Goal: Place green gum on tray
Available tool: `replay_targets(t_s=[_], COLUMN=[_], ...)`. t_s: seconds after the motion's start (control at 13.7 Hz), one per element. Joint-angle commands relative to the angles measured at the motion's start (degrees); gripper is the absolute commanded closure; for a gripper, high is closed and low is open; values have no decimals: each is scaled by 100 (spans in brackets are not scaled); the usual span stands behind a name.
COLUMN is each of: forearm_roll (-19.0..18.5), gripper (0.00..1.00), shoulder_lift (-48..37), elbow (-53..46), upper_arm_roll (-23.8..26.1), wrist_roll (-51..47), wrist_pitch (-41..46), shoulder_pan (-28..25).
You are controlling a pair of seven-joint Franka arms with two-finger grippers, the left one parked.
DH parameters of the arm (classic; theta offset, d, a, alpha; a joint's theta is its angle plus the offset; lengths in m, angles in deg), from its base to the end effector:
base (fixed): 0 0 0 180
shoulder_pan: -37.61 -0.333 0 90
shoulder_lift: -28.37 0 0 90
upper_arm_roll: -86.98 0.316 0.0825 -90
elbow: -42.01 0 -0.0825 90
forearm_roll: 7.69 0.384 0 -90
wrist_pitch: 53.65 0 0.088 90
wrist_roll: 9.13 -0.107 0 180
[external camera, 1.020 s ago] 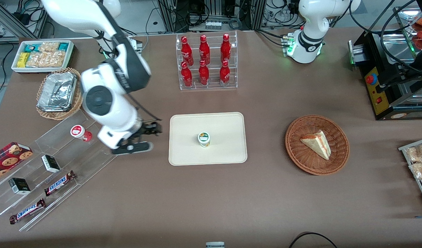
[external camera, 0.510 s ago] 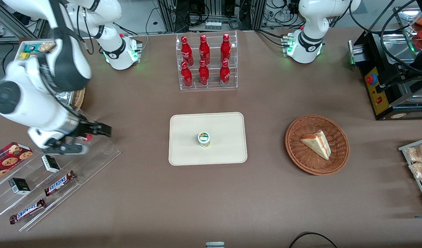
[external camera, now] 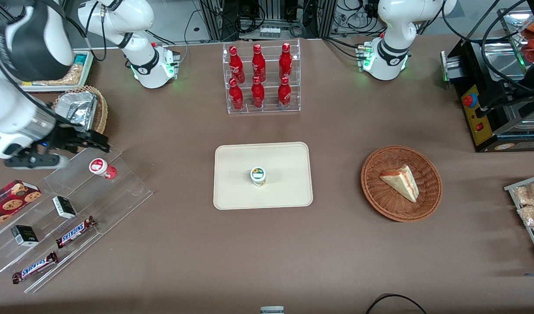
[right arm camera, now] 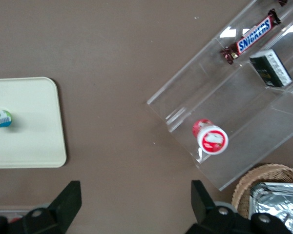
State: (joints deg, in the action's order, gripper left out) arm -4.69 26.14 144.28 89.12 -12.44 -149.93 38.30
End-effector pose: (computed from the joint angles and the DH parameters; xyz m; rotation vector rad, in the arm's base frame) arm 0.5432 0.0191 0.5538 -3.0916 0.0618 0.1047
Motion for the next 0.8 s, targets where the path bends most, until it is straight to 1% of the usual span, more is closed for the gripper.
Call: replay_targets(t_s=[0.0, 0.29, 0.51, 0.73], forearm_roll=[-1, -9, -114, -246], gripper=[0, 0, 0, 0], shoulder_lift=[-295, -287, -41, -41], elbow=[135, -146, -567, -656], upper_arm_roll=[6, -310, -320, -320], wrist_roll=[286, 278, 260, 277], wrist_pitch=[381, 935, 1050, 1155], shoulder_pan=[281, 282, 273, 256])
